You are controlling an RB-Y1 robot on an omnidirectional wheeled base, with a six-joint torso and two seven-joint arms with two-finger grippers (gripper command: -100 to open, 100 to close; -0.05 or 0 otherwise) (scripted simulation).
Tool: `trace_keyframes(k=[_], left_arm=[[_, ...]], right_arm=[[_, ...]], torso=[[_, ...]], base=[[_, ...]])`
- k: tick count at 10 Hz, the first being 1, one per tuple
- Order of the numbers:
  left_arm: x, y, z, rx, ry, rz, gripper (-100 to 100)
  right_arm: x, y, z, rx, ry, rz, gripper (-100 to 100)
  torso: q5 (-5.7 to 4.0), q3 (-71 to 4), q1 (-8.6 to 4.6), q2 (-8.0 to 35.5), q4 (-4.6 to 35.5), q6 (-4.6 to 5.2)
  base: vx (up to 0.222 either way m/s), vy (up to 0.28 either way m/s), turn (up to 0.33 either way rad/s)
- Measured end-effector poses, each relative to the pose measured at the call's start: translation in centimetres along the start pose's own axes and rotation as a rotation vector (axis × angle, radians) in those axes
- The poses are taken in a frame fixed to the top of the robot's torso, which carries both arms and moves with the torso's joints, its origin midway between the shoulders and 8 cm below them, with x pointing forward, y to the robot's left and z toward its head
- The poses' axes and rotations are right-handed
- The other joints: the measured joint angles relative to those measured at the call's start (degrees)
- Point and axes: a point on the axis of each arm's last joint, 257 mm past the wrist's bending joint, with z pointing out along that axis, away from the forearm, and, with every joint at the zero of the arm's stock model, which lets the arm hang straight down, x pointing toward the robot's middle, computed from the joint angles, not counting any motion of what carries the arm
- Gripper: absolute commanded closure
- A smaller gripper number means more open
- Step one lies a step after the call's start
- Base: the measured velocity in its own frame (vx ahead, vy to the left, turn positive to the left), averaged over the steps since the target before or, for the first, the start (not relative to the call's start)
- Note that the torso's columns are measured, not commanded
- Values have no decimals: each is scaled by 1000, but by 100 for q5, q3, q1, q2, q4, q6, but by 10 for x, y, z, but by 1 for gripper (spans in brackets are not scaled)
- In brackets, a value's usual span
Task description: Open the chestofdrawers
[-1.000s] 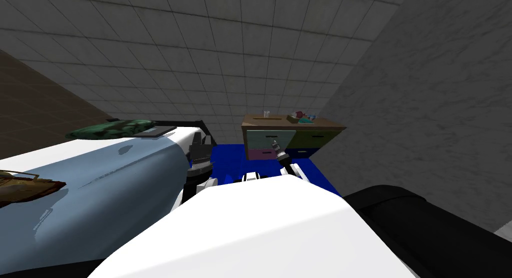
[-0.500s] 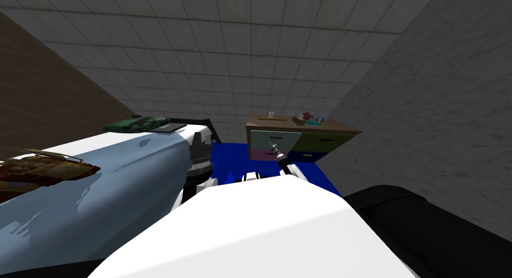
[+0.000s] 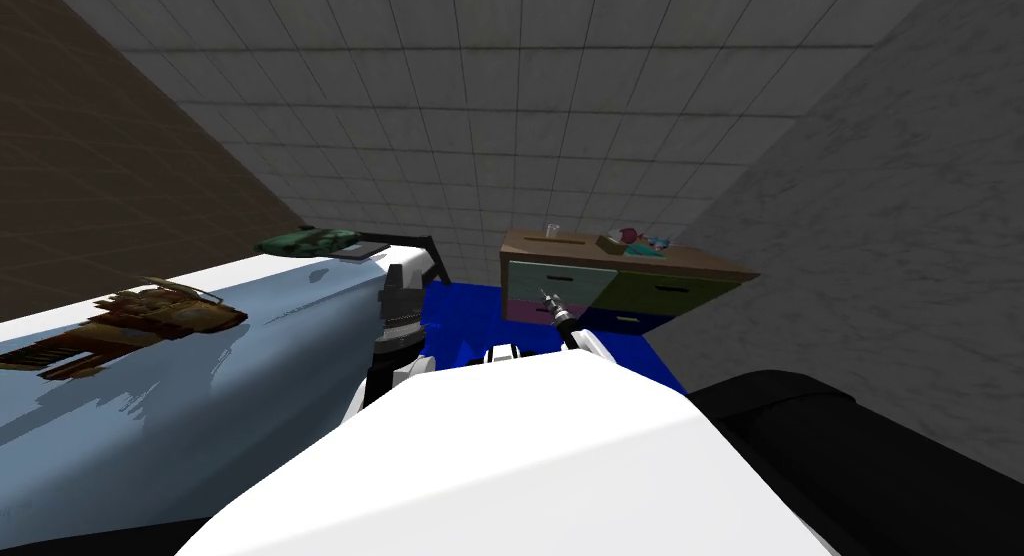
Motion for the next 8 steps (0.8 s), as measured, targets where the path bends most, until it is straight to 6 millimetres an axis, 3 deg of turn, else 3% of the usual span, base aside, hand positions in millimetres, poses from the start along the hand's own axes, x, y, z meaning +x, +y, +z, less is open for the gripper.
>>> trace_keyframes(k=[5,8], left_arm=[[0,0,0,0,0,0,0],[0,0,0,0,0,0,0]], right_arm=[[40,-60,-4,157,87,-222,-100],[49,-85,-9,230,116,-322,-100]], torso=[[0,-1,2,-2,0,-5],[0,1,3,0,0,-6]], base=[[11,4,140],[7,3,98]])
